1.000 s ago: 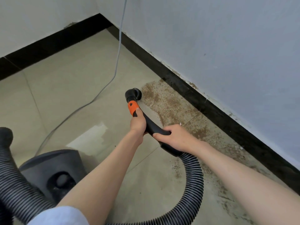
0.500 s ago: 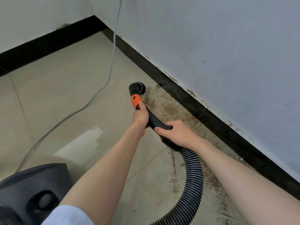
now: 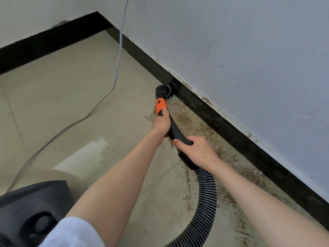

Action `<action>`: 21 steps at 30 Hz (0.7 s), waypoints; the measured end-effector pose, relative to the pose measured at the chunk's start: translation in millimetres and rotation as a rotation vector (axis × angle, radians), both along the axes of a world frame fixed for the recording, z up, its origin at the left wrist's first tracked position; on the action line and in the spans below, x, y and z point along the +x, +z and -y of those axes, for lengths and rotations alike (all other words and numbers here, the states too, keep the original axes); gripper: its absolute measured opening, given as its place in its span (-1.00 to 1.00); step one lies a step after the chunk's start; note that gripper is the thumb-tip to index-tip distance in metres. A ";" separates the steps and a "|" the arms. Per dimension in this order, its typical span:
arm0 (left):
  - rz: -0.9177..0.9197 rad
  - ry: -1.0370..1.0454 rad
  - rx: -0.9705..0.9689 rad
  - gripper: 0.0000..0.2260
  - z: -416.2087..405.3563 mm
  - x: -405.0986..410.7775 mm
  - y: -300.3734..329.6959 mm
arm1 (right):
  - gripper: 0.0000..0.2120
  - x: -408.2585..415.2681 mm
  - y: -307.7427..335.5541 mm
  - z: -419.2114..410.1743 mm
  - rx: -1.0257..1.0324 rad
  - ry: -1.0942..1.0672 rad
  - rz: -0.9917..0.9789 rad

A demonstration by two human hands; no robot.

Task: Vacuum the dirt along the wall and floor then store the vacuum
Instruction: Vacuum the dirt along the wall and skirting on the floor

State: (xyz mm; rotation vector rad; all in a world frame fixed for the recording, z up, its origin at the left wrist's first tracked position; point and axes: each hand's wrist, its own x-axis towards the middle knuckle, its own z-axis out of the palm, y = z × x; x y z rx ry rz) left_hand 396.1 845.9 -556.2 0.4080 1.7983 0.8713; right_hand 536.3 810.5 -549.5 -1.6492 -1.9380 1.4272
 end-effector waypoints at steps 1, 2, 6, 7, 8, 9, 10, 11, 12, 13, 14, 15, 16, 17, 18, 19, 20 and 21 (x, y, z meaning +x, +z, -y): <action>0.007 0.001 0.006 -0.45 2.4 -0.4 0.6 | -0.59 0.6 0.2 1.5 -0.002 0.005 -0.012; 0.012 0.002 0.012 -0.47 5.4 -1.0 0.7 | -0.59 2.2 0.4 2.9 -0.008 0.014 -0.026; 0.011 0.046 0.026 -0.48 20.4 -6.3 2.3 | -0.60 3.7 5.3 7.4 -0.063 0.071 -0.069; 0.012 0.068 0.026 -0.47 23.8 -8.9 2.7 | -0.59 1.8 7.5 9.2 -0.078 0.078 -0.079; 0.014 0.085 0.022 -0.48 27.3 -11.5 3.5 | -0.60 -0.4 9.8 11.3 -0.089 0.087 -0.087; 0.016 0.102 0.020 -0.48 30.9 -14.0 4.4 | -0.60 -2.9 12.2 13.8 -0.097 0.099 -0.090; 0.021 0.119 0.017 -0.49 34.7 -16.2 5.3 | -0.61 -5.0 15.1 16.6 -0.104 0.113 -0.091; 0.027 0.136 0.016 -0.50 38.7 -18.1 6.1 | -0.61 -7.1 17.1 19.3 -0.113 0.127 -0.091; 0.035 0.149 0.013 -0.50 42.8 -19.4 6.5 | -0.62 -8.3 18.7 22.0 -0.121 0.141 -0.087; 0.041 0.157 0.008 -0.50 46.8 -20.1 6.8 | -0.63 -8.8 19.2 24.7 -0.129 0.150 -0.081; 0.047 0.160 0.002 -0.50 50.5 -20.0 7.3 | -0.63 -8.3 20.3 27.5 -0.132 0.154 -0.076; 0.050 0.160 -0.004 -0.50 53.3 -19.3 7.2 | -0.62 -7.1 20.7 30.3 -0.131 0.153 -0.073; 0.052 0.158 -0.008 -0.50 55.5 -17.8 6.5 | -0.61 -5.1 20.4 33.1 -0.128 0.152 -0.072; 0.052 0.155 -0.009 -0.50 56.6 -15.7 6.4 | -0.60 -2.8 19.8 35.1 -0.125 0.148 -0.077; 0.054 0.147 -0.007 -0.50 57.0 -12.9 6.5 | -0.60 0.2 19.9 36.8 -0.122 0.141 -0.085; 0.057 0.138 -0.004 -0.51 56.3 -9.6 7.0 | -0.60 3.2 19.7 37.6 -0.122 0.131 -0.091; 0.062 0.125 -0.001 -0.50 54.2 -6.0 7.8 | -0.59 6.5 20.5 37.3 -0.119 0.120 -0.091; 0.068 0.113 0.001 -0.50 50.8 -2.1 8.7 | -0.58 9.4 21.0 35.7 -0.115 0.109 -0.085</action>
